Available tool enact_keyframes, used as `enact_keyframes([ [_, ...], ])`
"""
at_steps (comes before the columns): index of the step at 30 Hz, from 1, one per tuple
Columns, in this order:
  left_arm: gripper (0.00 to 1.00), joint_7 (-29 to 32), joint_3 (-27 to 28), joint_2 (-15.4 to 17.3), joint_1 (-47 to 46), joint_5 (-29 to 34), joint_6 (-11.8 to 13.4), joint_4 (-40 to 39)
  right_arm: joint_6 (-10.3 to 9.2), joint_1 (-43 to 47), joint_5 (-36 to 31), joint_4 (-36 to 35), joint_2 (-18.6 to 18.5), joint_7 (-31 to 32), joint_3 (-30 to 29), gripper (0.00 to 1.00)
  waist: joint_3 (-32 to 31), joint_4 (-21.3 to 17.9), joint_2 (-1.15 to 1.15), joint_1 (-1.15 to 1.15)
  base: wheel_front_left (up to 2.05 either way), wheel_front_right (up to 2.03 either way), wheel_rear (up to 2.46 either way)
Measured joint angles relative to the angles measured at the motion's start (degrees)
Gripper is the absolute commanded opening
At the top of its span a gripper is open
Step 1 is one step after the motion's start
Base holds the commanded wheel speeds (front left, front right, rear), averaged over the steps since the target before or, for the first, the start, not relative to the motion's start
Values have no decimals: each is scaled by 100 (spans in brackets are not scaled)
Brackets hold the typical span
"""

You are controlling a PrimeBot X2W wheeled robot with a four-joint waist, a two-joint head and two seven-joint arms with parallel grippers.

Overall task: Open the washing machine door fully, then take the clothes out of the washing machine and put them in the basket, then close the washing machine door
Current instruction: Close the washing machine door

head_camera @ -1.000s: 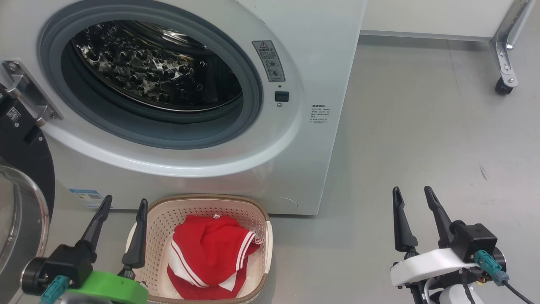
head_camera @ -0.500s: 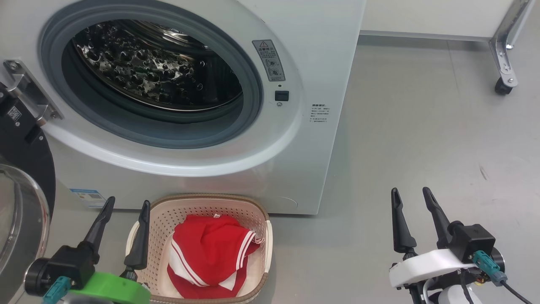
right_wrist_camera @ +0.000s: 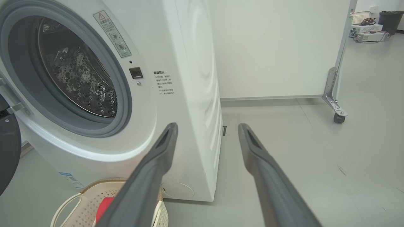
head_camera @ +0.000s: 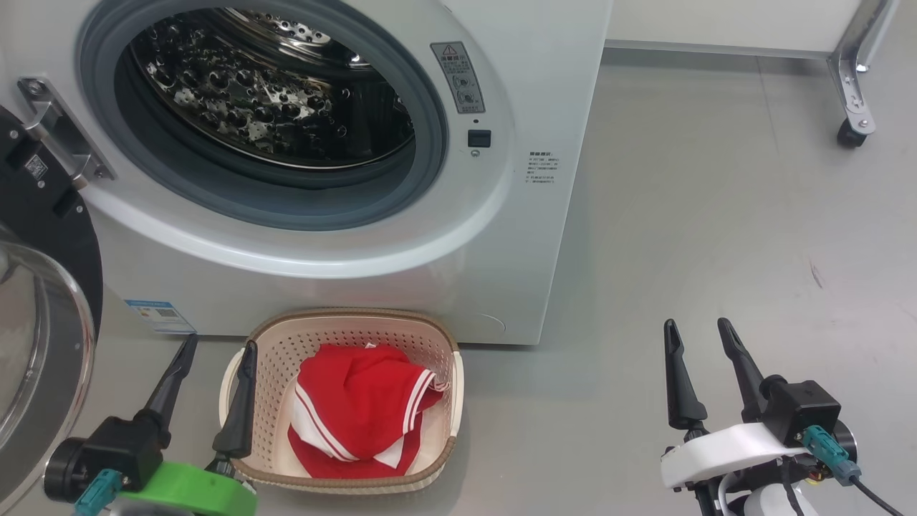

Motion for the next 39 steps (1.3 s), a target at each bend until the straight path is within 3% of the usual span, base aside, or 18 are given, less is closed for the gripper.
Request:
enact_keyframes([
  [21, 100, 0, -102, 62, -1, 58, -1, -96, -1, -1, 25, 15, 1, 0, -1, 100, 30, 19, 0, 0, -112, 112, 0],
  [39, 100, 0, -81, 58, -1, 102, -1, -122, -1, -2, 42, 27, 1, 0, 1, 100, 24, 16, 0, 0, -42, 42, 0],
])
